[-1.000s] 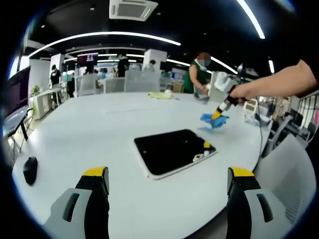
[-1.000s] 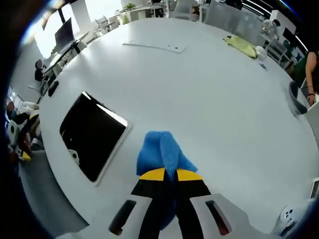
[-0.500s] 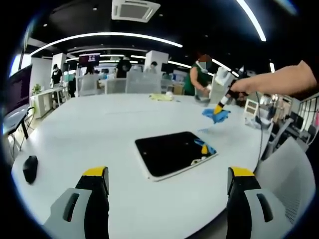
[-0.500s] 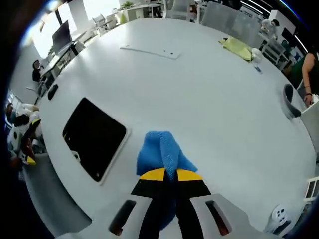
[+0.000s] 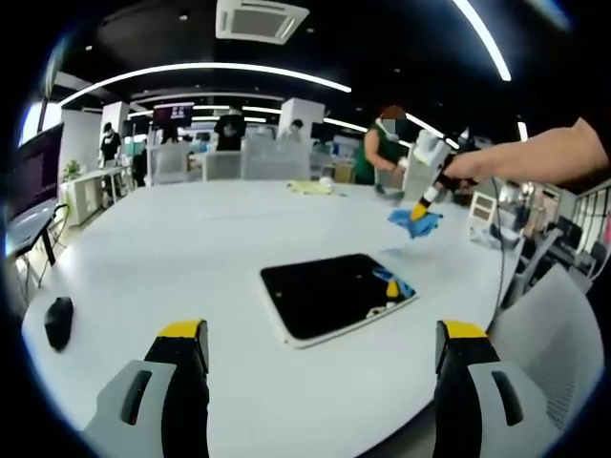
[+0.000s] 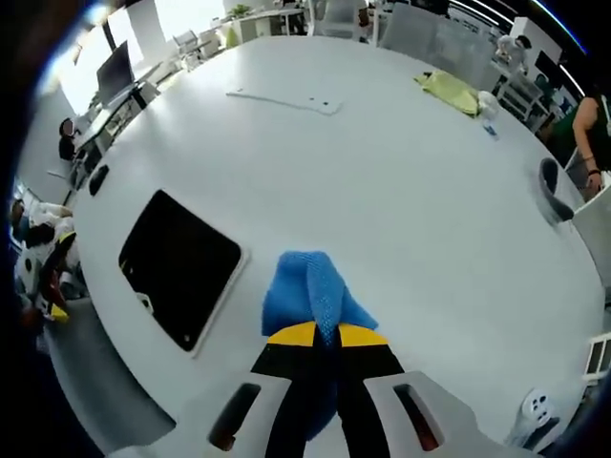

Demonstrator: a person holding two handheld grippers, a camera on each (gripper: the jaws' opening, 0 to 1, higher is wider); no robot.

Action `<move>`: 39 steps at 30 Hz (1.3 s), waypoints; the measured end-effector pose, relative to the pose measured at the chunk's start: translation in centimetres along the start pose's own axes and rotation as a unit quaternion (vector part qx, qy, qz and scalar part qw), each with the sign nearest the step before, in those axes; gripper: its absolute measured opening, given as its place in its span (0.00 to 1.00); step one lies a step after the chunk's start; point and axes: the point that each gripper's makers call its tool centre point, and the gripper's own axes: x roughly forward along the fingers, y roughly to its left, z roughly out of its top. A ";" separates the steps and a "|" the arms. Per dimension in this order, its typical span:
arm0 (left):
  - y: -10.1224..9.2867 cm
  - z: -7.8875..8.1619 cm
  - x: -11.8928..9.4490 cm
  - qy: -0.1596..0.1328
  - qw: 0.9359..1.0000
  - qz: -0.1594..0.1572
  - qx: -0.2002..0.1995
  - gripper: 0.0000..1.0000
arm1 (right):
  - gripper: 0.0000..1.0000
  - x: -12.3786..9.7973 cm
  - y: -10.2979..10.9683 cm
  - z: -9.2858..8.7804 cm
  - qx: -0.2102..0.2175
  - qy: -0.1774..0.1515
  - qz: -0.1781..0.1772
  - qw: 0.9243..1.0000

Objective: Wipe the mirror surface with the cleaning cloth until all visible marks leave the cleaned area.

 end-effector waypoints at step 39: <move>-0.2 -0.1 0.0 0.002 1.000 -0.004 0.001 0.99 | 0.01 4.1 3.1 0.8 0.027 0.013 0.011 0.999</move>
